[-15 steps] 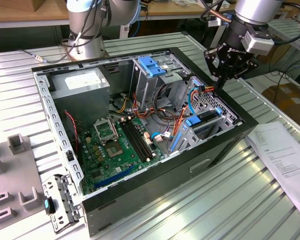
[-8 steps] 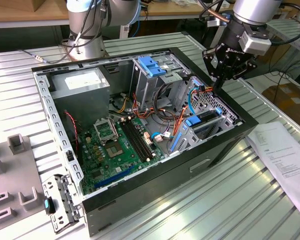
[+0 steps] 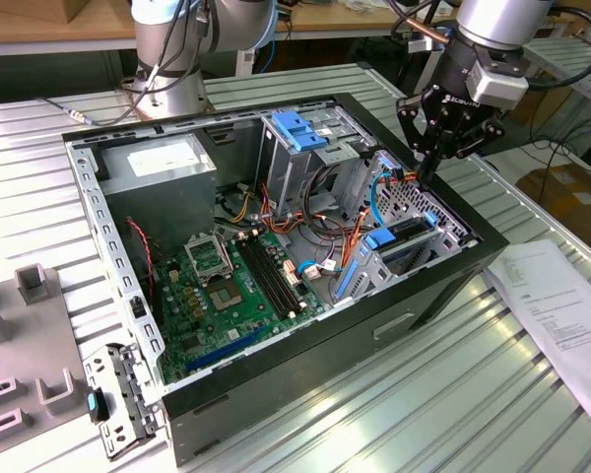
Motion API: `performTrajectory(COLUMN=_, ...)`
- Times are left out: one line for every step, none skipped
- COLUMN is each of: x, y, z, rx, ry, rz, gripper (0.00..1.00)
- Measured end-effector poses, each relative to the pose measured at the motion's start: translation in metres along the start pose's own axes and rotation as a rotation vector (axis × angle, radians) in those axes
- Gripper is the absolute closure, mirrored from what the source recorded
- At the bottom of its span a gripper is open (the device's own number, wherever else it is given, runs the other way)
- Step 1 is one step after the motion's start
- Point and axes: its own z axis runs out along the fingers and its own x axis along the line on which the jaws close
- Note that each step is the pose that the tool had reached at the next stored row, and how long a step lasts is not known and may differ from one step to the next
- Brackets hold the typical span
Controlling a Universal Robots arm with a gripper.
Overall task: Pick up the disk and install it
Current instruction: 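Insert the first disk wire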
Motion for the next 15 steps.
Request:
performTrajectory(x=-0.0002, y=0.0002, z=0.0, rx=-0.0003, ry=-0.0001, rz=0.004, gripper=0.82)
performTrajectory(x=-0.0006, y=0.0005, z=-0.0001, rx=-0.0007, ry=0.0, rz=0.01, gripper=0.82)
performTrajectory(x=-0.0008, y=0.0007, z=-0.0001, rx=-0.0009, ry=0.0, rz=0.014, gripper=0.82)
performTrajectory(x=-0.0012, y=0.001, z=-0.0001, rx=-0.0014, ry=-0.0001, rz=0.021, gripper=0.82)
performTrajectory(x=-0.0016, y=0.0013, z=-0.0001, rx=-0.0019, ry=-0.0001, rz=0.028, gripper=0.82)
performTrajectory(x=-0.002, y=0.0017, z=-0.0001, rx=-0.0024, ry=-0.0001, rz=0.036, gripper=0.82)
performTrajectory(x=-0.0024, y=0.0021, z=-0.0002, rx=-0.003, ry=-0.0002, rz=0.044, gripper=0.82)
performTrajectory(x=-0.0026, y=0.0022, z=-0.0002, rx=-0.0035, ry=-0.0002, rz=0.05, gripper=0.82)
performTrajectory(x=-0.0026, y=0.0023, z=-0.0002, rx=-0.0036, ry=-0.0002, rz=0.052, gripper=0.82)
performTrajectory(x=-0.0026, y=0.0023, z=-0.0002, rx=-0.0036, ry=-0.0002, rz=0.052, gripper=0.82)
performTrajectory(x=-0.0026, y=0.0023, z=-0.0002, rx=-0.0036, ry=-0.0002, rz=0.052, gripper=0.82)
performTrajectory(x=-0.0026, y=0.0022, z=-0.0002, rx=-0.0036, ry=-0.0002, rz=0.052, gripper=0.82)
performTrajectory(x=-0.0026, y=0.0022, z=-0.0002, rx=-0.0036, ry=-0.0002, rz=0.052, gripper=0.82)
performTrajectory(x=-0.0026, y=0.0022, z=-0.0002, rx=-0.0036, ry=-0.0002, rz=0.053, gripper=0.82)
performTrajectory(x=-0.0026, y=0.0023, z=-0.0002, rx=-0.0036, ry=-0.0002, rz=0.052, gripper=0.82)
